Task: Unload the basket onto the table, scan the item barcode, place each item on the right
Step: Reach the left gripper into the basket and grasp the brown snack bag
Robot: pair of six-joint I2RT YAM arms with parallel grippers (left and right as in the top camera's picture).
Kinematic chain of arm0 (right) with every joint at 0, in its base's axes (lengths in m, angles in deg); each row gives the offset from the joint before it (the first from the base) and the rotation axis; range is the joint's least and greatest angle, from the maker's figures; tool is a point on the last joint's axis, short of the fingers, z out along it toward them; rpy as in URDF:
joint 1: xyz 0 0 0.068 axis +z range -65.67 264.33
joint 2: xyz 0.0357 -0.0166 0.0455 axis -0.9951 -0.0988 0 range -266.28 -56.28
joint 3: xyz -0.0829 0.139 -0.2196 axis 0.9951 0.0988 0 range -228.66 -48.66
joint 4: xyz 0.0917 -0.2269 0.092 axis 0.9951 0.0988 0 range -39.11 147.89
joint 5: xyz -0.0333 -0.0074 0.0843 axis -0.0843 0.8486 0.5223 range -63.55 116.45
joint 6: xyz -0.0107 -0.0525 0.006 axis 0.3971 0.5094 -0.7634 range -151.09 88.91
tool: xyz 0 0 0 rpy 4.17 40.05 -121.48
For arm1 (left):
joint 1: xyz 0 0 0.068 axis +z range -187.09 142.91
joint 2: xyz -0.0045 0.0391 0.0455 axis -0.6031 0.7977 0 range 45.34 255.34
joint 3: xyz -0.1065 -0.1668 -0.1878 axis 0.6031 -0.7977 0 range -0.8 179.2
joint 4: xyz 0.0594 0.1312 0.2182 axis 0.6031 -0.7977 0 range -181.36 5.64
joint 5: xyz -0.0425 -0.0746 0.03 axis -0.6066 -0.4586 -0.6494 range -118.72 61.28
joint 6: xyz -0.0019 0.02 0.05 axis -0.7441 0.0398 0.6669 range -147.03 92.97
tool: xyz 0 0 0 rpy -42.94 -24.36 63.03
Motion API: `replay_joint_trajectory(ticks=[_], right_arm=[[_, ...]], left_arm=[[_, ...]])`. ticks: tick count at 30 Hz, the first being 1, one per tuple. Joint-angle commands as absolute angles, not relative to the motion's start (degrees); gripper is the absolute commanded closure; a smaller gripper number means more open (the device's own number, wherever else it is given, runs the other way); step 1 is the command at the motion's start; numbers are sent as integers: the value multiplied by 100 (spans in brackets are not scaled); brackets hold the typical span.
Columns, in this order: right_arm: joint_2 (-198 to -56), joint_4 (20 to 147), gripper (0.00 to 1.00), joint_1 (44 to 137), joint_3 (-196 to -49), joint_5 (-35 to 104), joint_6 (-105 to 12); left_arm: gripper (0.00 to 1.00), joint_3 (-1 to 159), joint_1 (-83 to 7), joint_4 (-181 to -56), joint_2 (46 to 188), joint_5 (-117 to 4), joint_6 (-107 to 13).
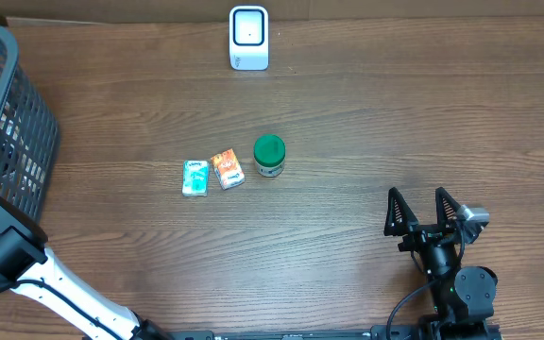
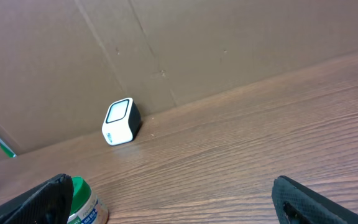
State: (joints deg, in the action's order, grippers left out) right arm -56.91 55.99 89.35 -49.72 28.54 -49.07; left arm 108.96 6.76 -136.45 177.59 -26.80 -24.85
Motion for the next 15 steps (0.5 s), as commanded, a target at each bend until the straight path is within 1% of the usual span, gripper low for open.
replay_joint_trajectory(ticks=[1,2,3,4,7,10,15], right_arm=[[-5645,5556,0,8952,-4911,2804,-4911],[-5645,5556,0,8952,-4911,2804,-4911],[-5645,5556,0,8952,-4911,2804,-4911],[-5645,5556,0,8952,-4911,2804,-4911],[-5645,5556,0,8952,-4911,2804,-4911],[-5645,5558,0,8952,-4911,2804,-4911],[-5645,5556,0,8952,-4911,2804,-4911]], left_arm=[[48,10621,626,-13862,18176,-2728,-2450],[53,10621,626,-13899,18187,-2728,-2472],[66,10621,628,-13940,18185,-2724,-2468],[69,10623,628,-13965,18181,-2722,-2468],[69,10623,628,-14024,18172,-2722,-2468],[73,10658,628,-14124,18157,-2722,-2470],[77,11027,628,-14681,18122,-2663,-2492]])
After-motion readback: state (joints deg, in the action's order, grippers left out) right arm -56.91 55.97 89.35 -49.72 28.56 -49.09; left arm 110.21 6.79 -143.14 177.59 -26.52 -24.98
